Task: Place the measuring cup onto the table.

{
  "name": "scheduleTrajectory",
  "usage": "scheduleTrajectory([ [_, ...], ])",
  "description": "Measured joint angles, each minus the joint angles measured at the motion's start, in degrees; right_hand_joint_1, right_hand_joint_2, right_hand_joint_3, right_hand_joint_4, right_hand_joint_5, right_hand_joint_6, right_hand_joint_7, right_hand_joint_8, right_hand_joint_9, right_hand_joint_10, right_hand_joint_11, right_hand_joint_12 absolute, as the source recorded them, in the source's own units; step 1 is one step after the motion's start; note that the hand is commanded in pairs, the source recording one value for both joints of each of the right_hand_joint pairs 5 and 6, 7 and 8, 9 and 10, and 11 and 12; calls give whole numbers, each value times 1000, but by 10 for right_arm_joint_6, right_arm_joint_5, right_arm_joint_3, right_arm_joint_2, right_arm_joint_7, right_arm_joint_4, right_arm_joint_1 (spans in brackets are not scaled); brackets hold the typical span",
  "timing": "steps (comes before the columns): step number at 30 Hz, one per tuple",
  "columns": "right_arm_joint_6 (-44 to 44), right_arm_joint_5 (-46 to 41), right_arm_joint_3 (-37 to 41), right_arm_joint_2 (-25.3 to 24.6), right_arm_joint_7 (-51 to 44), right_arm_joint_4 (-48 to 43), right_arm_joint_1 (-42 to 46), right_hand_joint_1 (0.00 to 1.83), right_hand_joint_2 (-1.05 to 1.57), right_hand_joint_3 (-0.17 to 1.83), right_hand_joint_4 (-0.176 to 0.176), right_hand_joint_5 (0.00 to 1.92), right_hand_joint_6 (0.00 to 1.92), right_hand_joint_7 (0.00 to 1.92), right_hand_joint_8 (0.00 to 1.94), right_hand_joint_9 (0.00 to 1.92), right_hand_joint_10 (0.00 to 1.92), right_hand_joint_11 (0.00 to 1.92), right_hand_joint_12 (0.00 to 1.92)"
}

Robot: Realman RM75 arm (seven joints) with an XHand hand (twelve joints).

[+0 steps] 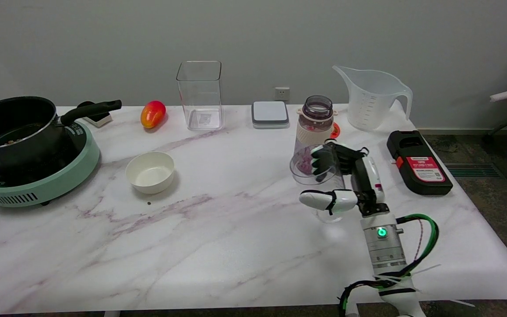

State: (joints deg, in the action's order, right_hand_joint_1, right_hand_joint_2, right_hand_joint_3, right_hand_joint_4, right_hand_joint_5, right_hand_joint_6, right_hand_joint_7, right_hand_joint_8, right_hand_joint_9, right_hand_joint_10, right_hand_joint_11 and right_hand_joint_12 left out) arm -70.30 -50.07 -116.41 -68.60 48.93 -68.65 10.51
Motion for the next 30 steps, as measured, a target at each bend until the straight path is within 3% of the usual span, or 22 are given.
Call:
scheduleTrajectory([
  [16,17,111,-15,-49,207,128,-94,1174,1571,245,0,1920,1920,1913,1913,1893,1893,1637,1637],
  [30,13,145,-16,-82,290,192,-121,1166,1571,250,0,1920,1920,1909,1909,1895,1895,1661,1661],
])
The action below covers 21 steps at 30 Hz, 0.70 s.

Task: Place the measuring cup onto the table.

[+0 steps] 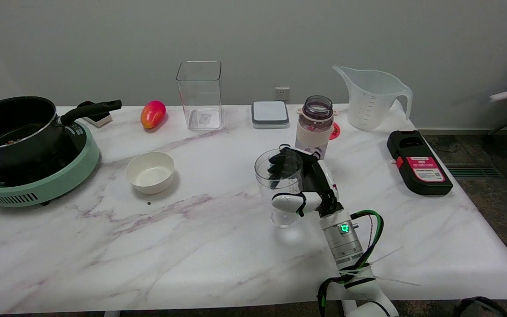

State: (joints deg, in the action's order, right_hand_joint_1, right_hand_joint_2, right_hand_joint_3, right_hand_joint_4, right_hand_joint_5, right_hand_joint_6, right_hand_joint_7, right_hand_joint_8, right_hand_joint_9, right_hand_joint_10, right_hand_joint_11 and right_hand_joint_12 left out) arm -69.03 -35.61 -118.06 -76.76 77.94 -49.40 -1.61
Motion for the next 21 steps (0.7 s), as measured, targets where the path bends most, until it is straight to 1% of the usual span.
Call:
scheduleTrajectory([
  [13,-15,11,2,-11,25,62,-18,1158,1571,251,0,1911,1911,1901,1901,1892,1892,1641,1641],
  [21,-25,13,4,-14,33,91,-27,1134,1571,276,0,1819,1819,1864,1864,1838,1838,1588,1588],
])
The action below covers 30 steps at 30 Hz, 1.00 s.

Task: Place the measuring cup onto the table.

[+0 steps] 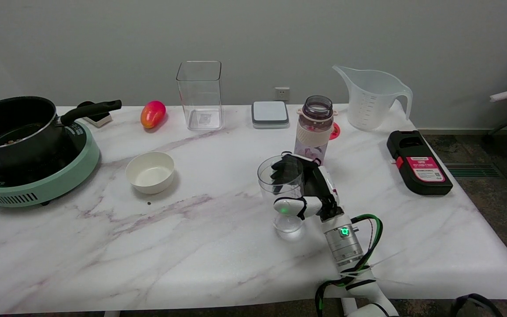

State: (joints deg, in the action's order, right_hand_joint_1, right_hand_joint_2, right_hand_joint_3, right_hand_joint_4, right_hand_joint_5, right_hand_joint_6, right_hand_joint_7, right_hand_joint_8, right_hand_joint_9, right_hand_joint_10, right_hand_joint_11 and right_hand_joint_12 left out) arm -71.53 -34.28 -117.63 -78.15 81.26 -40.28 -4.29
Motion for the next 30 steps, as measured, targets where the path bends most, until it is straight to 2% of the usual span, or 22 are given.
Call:
scheduleTrajectory([
  [3,-2,0,1,0,4,7,-2,1132,1549,309,0,1792,1792,1833,1833,1804,1804,1559,1559],
  [8,-3,1,2,0,17,18,-5,1199,1339,412,0,1742,1742,1794,1794,1746,1746,1541,1541],
  [9,-3,1,2,0,19,20,-6,1227,1226,494,0,1705,1705,1780,1780,1722,1722,1541,1541],
  [11,-3,1,2,0,22,23,-6,1280,780,860,0,1541,1541,1737,1737,1678,1678,1513,1513],
  [14,-3,2,3,0,28,27,-7,1281,418,1124,0,1335,1335,1682,1682,1615,1615,1391,1391],
  [17,-4,2,3,1,33,30,-7,1280,266,1188,0,1214,1214,1630,1630,1510,1510,1256,1256],
  [19,-4,2,3,1,35,31,-7,1282,99,1266,0,1101,1101,1533,1533,1338,1338,988,988],
  [21,-4,2,3,2,38,33,-7,1285,19,1312,0,1056,1056,1496,1496,1265,1265,801,801],
  [26,-4,2,4,3,42,36,-7,1300,-82,1357,0,968,968,1436,1436,1121,1121,703,703],
  [30,-4,2,5,5,44,37,-6,1320,-191,1332,0,781,781,1320,1320,945,945,673,673],
])
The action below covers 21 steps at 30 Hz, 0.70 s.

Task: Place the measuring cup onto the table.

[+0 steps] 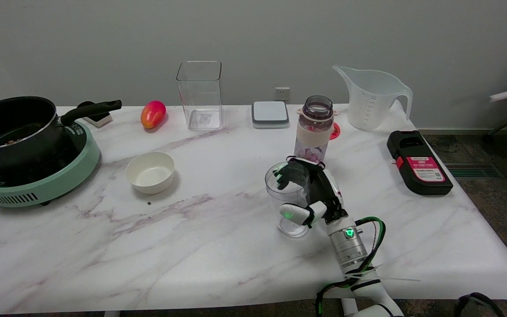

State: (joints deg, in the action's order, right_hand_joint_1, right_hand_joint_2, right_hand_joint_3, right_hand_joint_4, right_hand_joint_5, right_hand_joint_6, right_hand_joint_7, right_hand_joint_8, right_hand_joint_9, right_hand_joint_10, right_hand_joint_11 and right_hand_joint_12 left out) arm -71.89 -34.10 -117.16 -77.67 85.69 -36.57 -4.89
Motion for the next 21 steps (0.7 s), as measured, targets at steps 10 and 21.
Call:
scheduleTrajectory([
  [10,0,0,2,5,4,1,2,1337,-409,1240,0,470,470,801,801,635,635,651,651],
  [21,2,0,4,10,5,0,5,1316,-582,1299,0,231,231,536,536,525,525,612,612],
])
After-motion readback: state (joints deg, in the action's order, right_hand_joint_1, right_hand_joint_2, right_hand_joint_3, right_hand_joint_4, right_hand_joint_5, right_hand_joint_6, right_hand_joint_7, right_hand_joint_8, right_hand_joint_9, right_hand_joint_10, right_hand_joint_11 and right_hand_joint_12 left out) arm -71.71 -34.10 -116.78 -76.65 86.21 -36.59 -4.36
